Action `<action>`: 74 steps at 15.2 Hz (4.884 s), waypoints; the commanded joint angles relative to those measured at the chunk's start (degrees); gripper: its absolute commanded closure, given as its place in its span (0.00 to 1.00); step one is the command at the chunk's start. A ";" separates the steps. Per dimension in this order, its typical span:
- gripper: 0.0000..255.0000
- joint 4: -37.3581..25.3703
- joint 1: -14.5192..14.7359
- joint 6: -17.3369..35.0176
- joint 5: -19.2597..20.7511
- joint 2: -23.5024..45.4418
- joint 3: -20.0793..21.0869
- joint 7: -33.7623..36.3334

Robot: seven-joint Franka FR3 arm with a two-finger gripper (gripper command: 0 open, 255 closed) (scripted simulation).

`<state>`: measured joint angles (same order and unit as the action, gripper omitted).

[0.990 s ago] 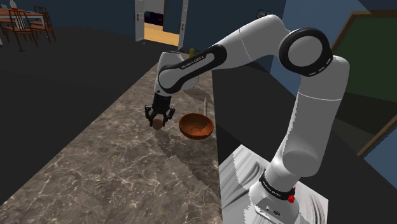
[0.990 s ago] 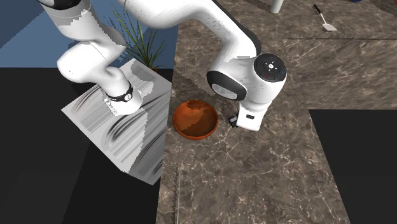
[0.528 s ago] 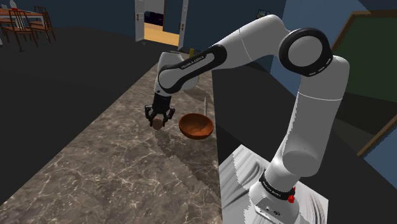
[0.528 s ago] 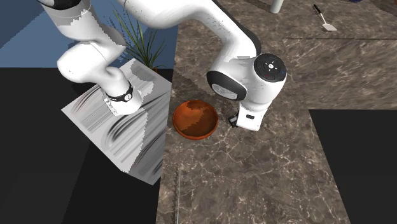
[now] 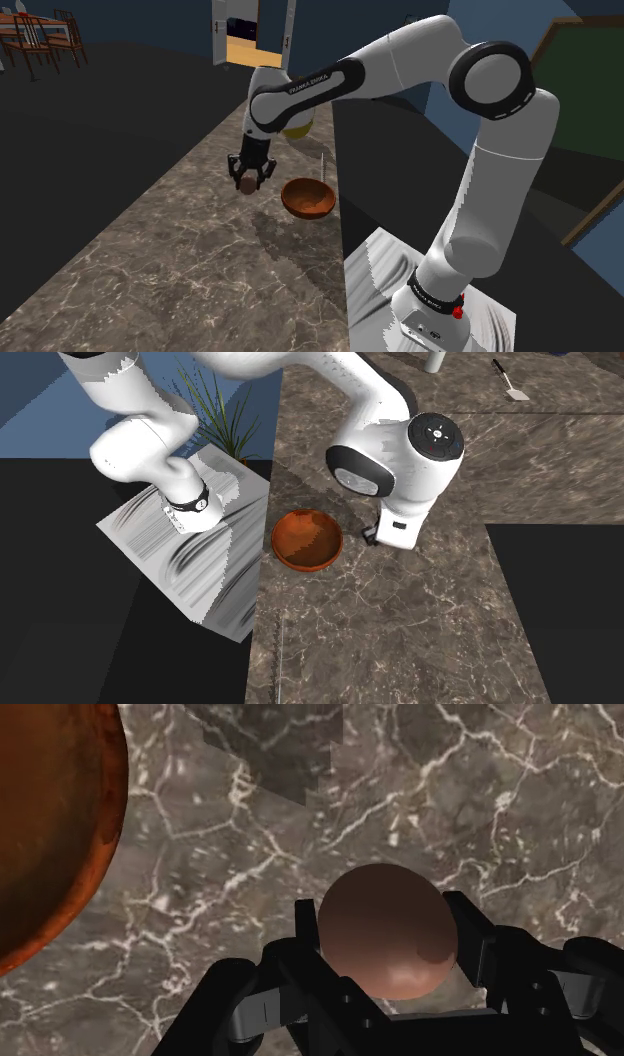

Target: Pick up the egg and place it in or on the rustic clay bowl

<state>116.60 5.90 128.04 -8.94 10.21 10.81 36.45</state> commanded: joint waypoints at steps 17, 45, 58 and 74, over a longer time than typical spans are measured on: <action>1.00 -7.74 -0.37 -13.02 0.05 -5.37 -0.12 1.42; 1.00 25.63 -4.93 -9.82 -3.02 -33.52 -7.19 -12.54; 0.00 28.17 -4.78 -5.64 -3.50 -31.83 -7.05 -13.23; 0.00 23.09 -5.46 -13.58 -2.36 -34.62 -7.94 -12.80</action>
<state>139.70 0.44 114.47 -11.30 -24.41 2.87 23.64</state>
